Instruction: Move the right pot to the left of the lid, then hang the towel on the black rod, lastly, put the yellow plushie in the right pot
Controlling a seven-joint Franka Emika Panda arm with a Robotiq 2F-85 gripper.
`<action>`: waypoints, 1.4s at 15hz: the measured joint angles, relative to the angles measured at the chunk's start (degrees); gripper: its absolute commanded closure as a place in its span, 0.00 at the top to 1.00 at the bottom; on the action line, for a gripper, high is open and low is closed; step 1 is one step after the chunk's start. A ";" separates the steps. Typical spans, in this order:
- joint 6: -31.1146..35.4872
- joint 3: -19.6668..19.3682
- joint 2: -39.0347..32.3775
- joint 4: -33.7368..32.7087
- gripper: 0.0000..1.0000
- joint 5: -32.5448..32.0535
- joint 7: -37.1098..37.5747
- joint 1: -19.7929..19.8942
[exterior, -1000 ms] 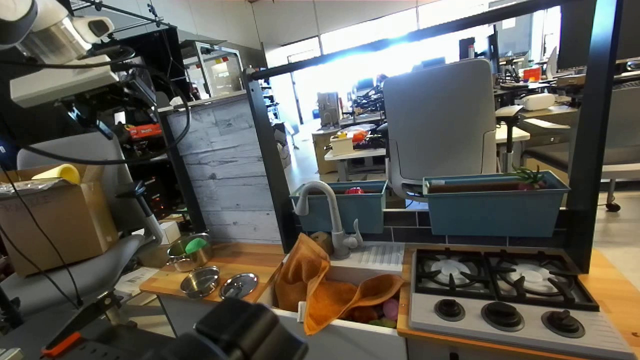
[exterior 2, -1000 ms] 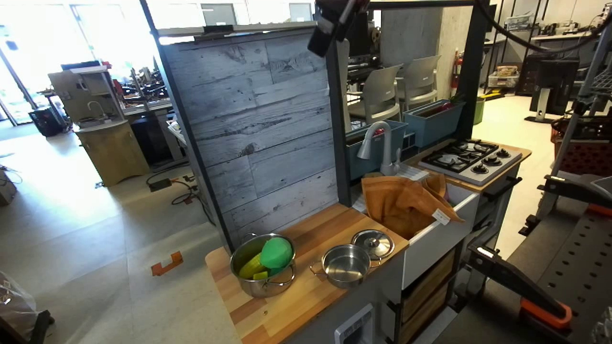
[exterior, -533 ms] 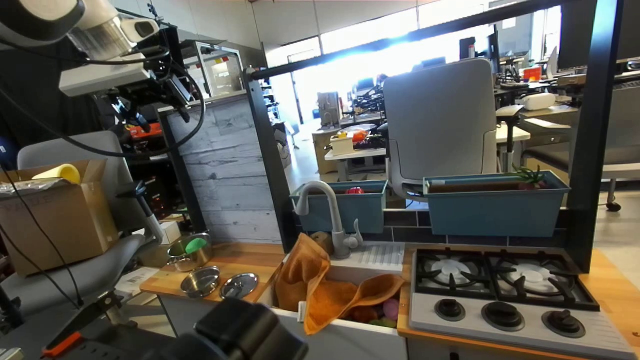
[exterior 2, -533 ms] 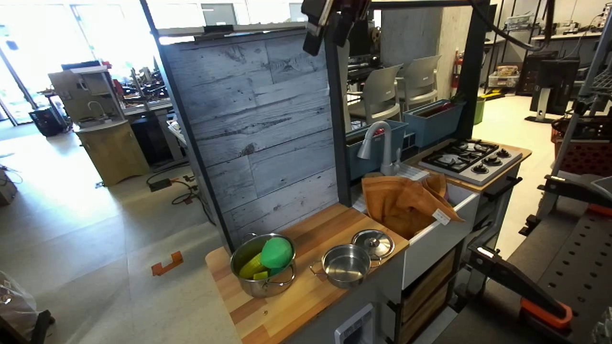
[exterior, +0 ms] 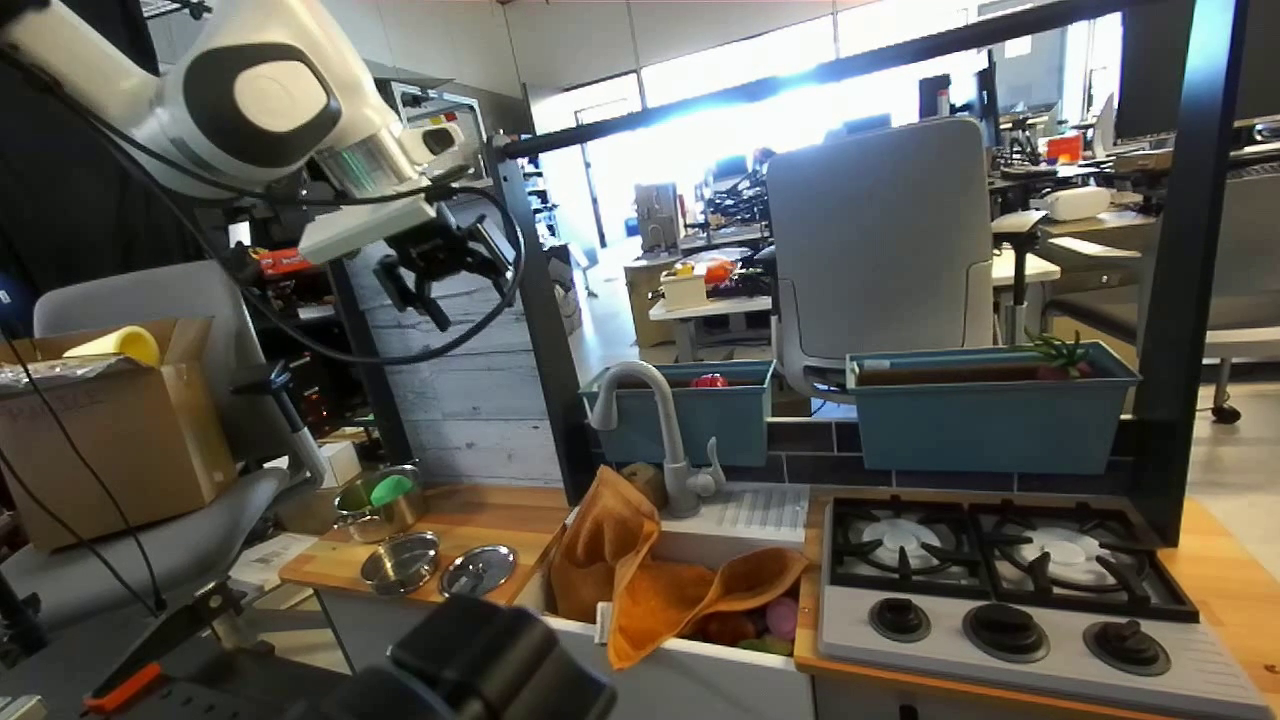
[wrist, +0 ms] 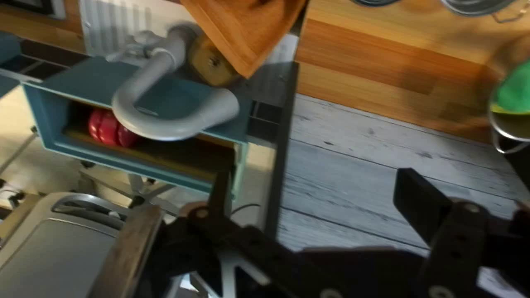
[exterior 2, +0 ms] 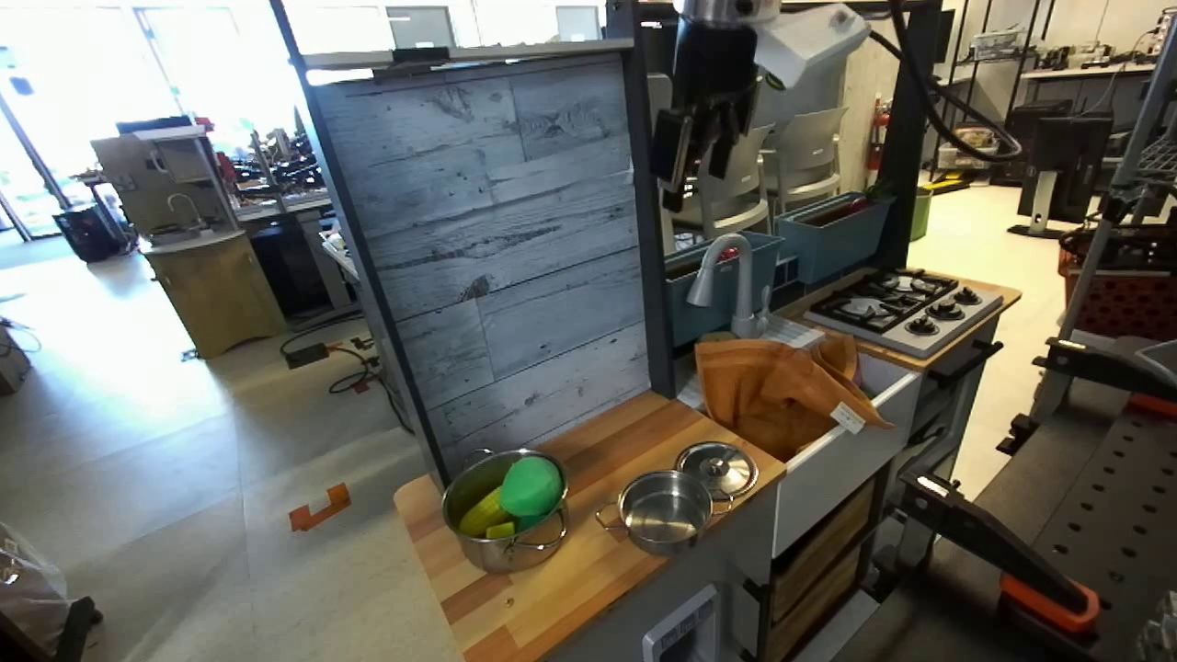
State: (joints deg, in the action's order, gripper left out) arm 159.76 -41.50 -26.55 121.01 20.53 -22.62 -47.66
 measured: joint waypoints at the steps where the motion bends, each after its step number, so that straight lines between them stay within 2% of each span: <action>1: -0.13 1.30 -2.27 -1.28 1.00 -2.59 2.12 3.19; 3: -0.65 6.62 -5.11 -3.13 1.00 -10.69 8.99 12.13; 6: -2.27 14.74 -6.16 -3.56 1.00 -19.32 14.01 25.53; 8: -2.87 19.07 -6.23 -3.22 1.00 -22.39 14.54 33.10; 11: -2.75 24.06 -6.52 -2.52 1.00 -24.19 14.47 42.27; 14: 0.05 27.45 -7.91 -2.59 1.00 -24.47 14.47 48.17; 16: 3.01 28.97 -9.71 -3.04 1.00 -24.47 14.62 50.19; 21: 5.84 30.81 -15.01 -6.37 1.00 -24.47 16.82 50.00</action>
State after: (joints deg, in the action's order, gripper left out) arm 165.61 -10.69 -41.56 114.64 -3.94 -5.81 2.34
